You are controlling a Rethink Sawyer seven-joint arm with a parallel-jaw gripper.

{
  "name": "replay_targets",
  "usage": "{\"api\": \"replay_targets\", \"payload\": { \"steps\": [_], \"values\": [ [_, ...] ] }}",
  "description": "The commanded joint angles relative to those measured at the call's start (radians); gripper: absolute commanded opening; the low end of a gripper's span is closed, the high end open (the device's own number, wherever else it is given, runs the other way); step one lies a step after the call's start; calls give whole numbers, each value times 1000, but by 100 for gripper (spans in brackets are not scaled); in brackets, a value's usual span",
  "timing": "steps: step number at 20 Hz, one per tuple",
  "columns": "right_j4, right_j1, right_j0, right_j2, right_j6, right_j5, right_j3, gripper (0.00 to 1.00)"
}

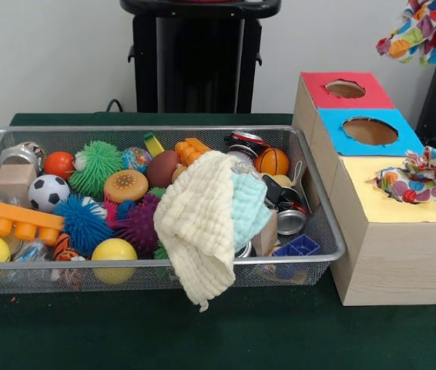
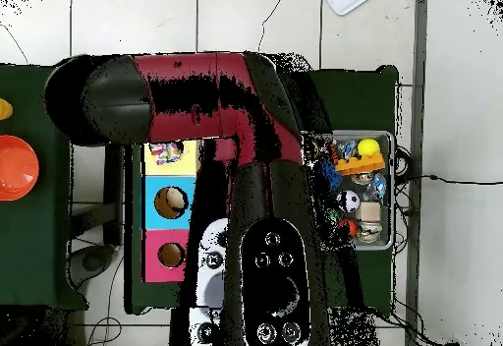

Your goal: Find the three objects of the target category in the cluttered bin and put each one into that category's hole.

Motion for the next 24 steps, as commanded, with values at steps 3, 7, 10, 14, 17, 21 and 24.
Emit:
{"api": "replay_targets", "payload": {
  "steps": [3,7,10,14,17,21,24],
  "values": [
    [12,73,-29,-18,191,-33,91,0],
    [6,81,-22,-29,199,-72,112,0],
    [6,90,-17,-37,212,-99,128,0],
    [9,97,-13,-46,219,-144,157,0],
    [16,103,-9,-52,230,-173,169,0],
    [26,117,-3,-60,234,-179,156,0],
    [28,125,2,-68,241,-206,166,0]
  ]
}}
